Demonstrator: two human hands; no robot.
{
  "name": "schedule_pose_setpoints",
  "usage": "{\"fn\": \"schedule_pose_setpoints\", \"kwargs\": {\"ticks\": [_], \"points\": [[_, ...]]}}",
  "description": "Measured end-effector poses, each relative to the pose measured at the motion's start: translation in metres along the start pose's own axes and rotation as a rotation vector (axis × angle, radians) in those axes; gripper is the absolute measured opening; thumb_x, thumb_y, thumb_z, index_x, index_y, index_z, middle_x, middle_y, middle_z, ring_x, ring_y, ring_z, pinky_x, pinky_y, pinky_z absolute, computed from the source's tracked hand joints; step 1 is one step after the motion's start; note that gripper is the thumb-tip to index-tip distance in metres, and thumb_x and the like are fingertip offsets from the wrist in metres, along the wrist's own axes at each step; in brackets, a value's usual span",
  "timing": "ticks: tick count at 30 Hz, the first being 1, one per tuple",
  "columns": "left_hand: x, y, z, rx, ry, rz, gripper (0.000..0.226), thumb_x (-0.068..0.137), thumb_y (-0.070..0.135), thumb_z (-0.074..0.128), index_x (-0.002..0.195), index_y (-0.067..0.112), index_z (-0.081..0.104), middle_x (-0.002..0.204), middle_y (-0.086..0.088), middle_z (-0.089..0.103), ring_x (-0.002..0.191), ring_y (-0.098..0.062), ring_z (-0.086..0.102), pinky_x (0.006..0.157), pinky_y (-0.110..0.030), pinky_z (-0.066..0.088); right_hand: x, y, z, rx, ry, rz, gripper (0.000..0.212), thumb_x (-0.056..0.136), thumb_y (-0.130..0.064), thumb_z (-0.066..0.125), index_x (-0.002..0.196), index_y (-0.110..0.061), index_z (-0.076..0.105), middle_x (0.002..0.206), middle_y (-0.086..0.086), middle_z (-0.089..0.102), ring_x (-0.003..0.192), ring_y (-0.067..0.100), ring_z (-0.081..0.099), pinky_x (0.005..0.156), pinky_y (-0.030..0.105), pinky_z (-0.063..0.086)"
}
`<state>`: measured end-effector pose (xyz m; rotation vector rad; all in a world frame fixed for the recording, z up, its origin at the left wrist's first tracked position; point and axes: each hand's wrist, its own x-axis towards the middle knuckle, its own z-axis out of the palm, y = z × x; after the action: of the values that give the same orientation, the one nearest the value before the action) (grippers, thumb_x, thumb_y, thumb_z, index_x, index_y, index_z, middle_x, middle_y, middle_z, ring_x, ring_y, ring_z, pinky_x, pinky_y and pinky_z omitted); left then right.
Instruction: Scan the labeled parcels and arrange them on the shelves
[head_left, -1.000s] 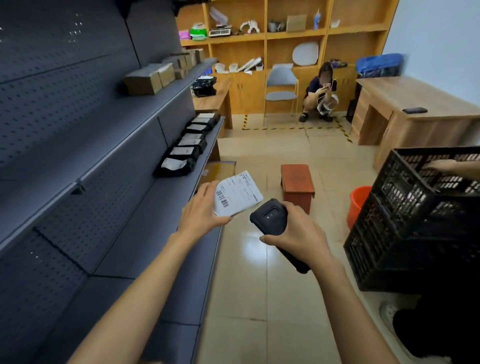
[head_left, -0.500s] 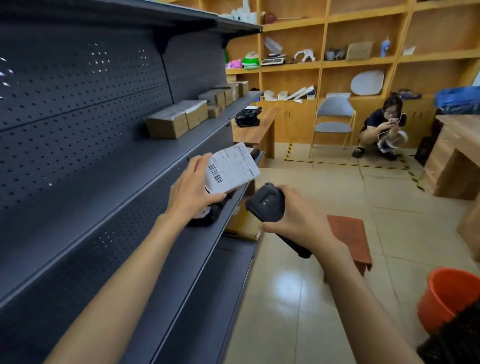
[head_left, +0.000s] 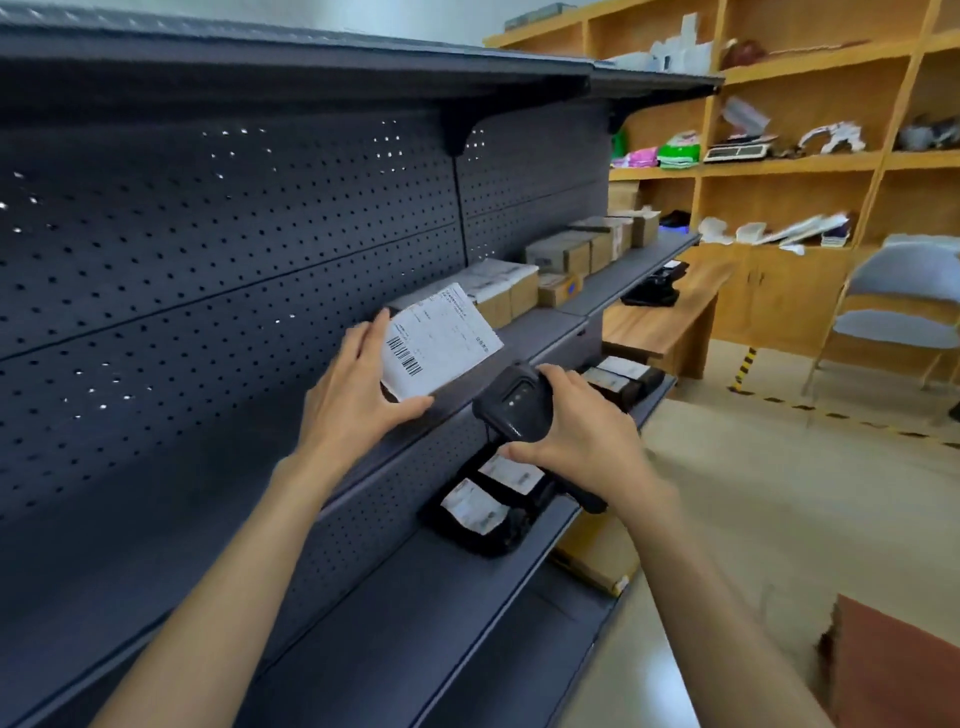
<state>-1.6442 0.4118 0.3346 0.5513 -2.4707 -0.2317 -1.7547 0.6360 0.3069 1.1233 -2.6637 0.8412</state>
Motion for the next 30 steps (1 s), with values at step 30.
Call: {"fn": "schedule_pose_setpoints", "kwargs": {"ticks": [30], "points": [[0.093, 0.027, 0.102, 0.454, 0.093, -0.697, 0.062, 0.094, 0.041, 0.060, 0.147, 0.023, 0.035, 0.137, -0.011, 0.037, 0.116, -0.035, 0.052, 0.081, -0.048, 0.050, 0.237, 0.083, 0.037, 0.150, -0.375, -0.564, 0.095, 0.070, -0.060, 0.081, 0.145, -0.022, 0.037, 0.130, 0.000, 0.053, 0.116, 0.029, 0.058, 0.078, 0.038, 0.044]]}}
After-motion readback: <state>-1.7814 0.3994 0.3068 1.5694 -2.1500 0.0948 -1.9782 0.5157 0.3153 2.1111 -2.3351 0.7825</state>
